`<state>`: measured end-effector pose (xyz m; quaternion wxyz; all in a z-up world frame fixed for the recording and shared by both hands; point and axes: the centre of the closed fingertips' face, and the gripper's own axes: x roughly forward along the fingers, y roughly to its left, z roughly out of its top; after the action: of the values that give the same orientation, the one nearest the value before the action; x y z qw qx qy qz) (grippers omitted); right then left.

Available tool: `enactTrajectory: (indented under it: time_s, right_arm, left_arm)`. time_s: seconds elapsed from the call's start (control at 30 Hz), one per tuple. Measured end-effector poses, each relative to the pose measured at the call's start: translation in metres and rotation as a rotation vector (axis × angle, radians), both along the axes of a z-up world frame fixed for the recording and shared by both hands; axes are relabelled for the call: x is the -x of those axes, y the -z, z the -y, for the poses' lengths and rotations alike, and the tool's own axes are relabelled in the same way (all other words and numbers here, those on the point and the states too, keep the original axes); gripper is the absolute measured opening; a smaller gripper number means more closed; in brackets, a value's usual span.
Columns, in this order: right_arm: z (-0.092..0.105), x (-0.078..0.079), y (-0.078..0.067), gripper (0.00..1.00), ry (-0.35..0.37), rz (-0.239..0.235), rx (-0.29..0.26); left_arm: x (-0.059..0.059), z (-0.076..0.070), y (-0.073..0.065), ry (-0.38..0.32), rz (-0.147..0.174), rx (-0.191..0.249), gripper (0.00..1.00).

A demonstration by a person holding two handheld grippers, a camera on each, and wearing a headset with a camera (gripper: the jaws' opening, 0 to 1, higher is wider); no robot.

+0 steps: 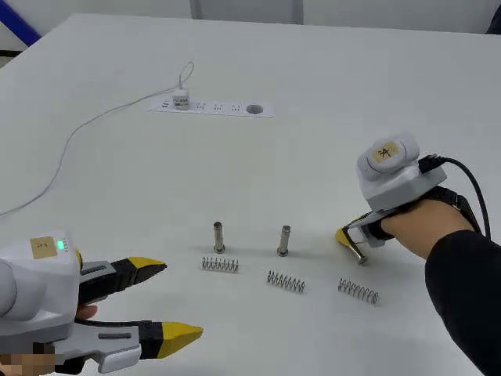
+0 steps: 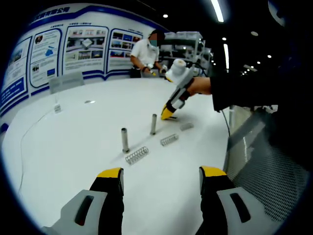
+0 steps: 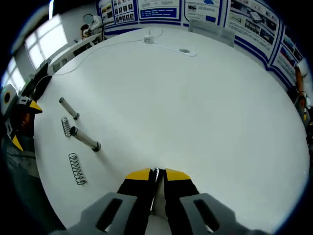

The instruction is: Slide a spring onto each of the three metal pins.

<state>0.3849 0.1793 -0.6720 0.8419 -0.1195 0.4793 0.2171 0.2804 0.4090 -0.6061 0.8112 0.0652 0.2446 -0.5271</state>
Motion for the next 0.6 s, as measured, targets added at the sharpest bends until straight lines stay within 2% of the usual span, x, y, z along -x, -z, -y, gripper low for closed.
enactTrajectory:
  time_s: [0.33,0.4,0.53,0.6]
  right_arm:
    - [-0.004,0.0032,-0.0005,0.09,-0.021,-0.001,0.047]
    - [-0.0027,0.0029,-0.0005,0.09,-0.017,0.004,0.041]
    - [0.0007,0.002,-0.0004,0.09,0.018,0.011,-0.016]
    - [0.0028,0.0039,-0.0023,0.09,0.023,0.017,-0.008]
  left_arm:
    - [-0.001,-0.0008,0.0,-0.003,0.004,-0.002,0.63]
    - [-0.0015,-0.0008,-0.0005,-0.004,0.007,-0.002,0.63]
    - [-0.0021,-0.0012,-0.0013,-0.008,0.011,-0.001,0.63]
    - [-0.0019,-0.0012,-0.0016,-0.008,0.012,-0.002,0.63]
